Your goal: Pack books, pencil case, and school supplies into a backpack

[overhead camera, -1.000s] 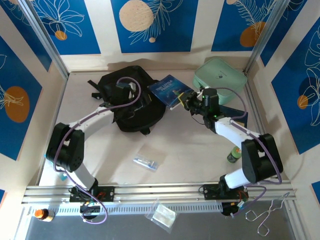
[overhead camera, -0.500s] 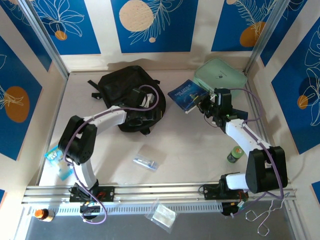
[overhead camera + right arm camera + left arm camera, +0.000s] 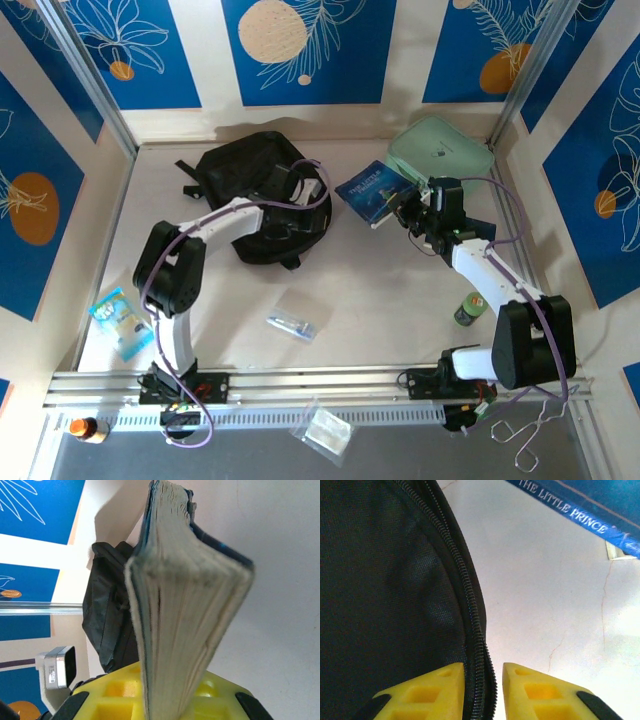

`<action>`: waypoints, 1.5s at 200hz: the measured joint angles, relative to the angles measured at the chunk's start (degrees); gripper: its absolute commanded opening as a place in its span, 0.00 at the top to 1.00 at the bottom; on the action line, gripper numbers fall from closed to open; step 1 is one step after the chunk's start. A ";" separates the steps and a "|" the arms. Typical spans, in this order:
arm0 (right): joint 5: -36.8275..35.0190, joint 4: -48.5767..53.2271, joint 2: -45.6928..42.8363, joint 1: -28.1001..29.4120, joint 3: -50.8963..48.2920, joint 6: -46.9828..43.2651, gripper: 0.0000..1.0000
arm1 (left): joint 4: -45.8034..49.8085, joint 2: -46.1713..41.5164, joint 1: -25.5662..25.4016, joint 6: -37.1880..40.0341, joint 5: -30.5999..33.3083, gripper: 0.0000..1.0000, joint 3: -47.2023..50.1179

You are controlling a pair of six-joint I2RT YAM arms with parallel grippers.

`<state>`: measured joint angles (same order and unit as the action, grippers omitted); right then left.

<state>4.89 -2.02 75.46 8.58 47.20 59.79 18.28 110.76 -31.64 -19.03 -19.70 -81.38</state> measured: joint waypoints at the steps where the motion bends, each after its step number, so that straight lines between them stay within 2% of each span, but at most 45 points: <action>1: 0.02 0.00 0.00 0.00 0.00 0.00 0.98 | 0.07 0.07 0.00 -0.04 -0.02 0.80 -0.04; 36: 0.09 0.17 -0.02 -0.33 -0.09 0.00 0.98 | 1.55 1.20 0.00 0.74 -0.17 0.80 -0.26; 62: 0.11 0.17 -0.02 -0.37 -0.09 0.00 0.98 | 2.29 1.84 0.00 1.22 -0.44 0.75 -1.18; 85: 0.39 0.17 -0.02 -0.37 -0.09 0.00 0.98 | 2.78 2.82 0.00 1.42 -1.07 0.75 -2.56; 103: 0.48 0.17 -0.02 -0.37 -0.09 0.00 0.98 | 3.10 3.74 0.00 1.44 -1.14 0.81 -3.28; 140: 0.92 0.20 -0.02 -0.83 -0.11 0.00 0.98 | 4.04 4.24 0.00 1.68 -1.31 1.00 -4.15; 182: 1.16 0.35 -0.37 -2.34 -0.83 -0.04 0.98 | 4.63 4.07 0.39 1.55 -1.31 1.00 -4.81; 210: 1.46 1.25 -1.73 -3.23 -2.05 -0.50 0.98 | 5.14 0.83 1.77 1.36 -1.27 1.00 -4.79; 259: 6.16 -1.79 -3.65 -3.37 -5.53 -0.90 0.98 | 1.55 -10.95 5.99 0.46 0.39 1.00 -3.96; 300: 9.66 -4.63 -4.81 -0.83 -6.73 -0.83 0.98 | -0.09 -12.46 6.23 0.46 0.59 1.00 -3.98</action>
<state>14.55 -6.66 70.65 7.75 40.47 58.96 18.20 98.30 -25.41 -18.57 -19.11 -85.36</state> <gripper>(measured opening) 0.113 0.041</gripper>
